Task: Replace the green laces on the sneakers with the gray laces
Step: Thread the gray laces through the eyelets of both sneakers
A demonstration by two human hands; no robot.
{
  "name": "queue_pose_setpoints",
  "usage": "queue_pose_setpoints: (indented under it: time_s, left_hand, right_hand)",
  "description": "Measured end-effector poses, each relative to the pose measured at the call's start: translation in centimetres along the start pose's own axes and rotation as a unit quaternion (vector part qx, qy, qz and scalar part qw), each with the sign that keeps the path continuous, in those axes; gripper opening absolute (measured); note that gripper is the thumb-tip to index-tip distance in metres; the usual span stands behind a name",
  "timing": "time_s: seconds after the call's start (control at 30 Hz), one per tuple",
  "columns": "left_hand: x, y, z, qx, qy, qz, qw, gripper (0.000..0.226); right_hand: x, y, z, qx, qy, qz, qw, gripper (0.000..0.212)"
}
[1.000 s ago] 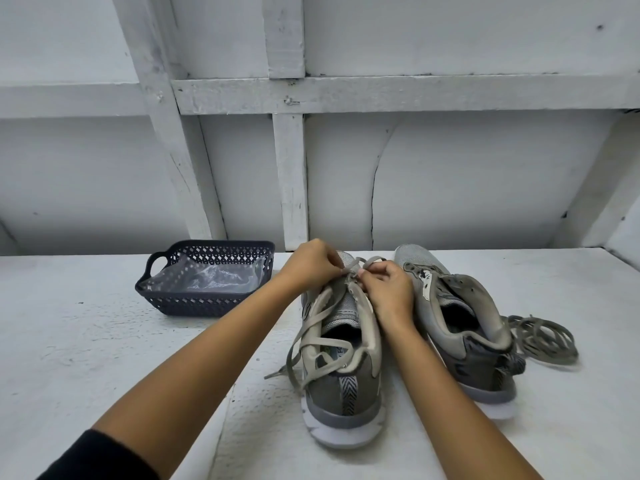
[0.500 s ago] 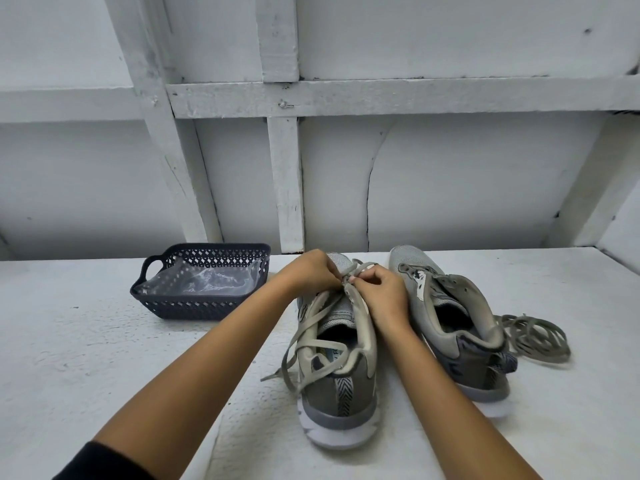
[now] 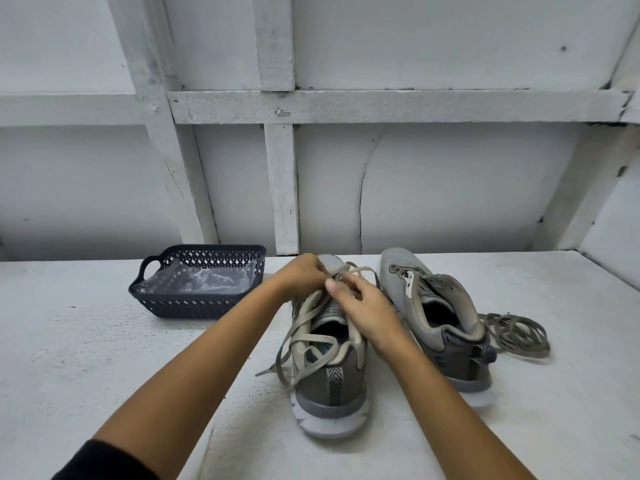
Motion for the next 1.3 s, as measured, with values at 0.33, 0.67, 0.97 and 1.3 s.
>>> queue_pose_setpoints:
  time_s: [0.33, 0.67, 0.97, 1.3]
  left_hand:
    - [6.5, -2.1, 9.2, 0.622, 0.210, -0.028, 0.754, 0.032]
    - [6.9, 2.1, 10.2, -0.092, 0.153, -0.058, 0.982, 0.027]
    - [0.0, 2.8, 0.2, -0.311, -0.008, -0.003, 0.950, 0.030]
    - [4.5, 1.0, 5.2, 0.341, 0.019, -0.082, 0.936, 0.020]
  right_hand:
    - [2.0, -0.9, 0.8, -0.007, 0.074, 0.004, 0.997, 0.025]
    - [2.2, -1.3, 0.4, 0.017, 0.066, 0.025, 0.997, 0.025]
    - [2.1, -1.9, 0.5, 0.039, 0.057, 0.039, 0.997, 0.039]
    - [1.9, -1.4, 0.6, 0.059, 0.065, 0.023, 0.996, 0.031]
Point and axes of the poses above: each hand's wrist, its own x-axis away from the middle knuckle, its own z-axis out of the back of the hand, y = z × x, the point moved 8 cm from there along -x, towards the middle knuckle, and after that the axes turned 3 degrees about -z, right-handed, at the moved point
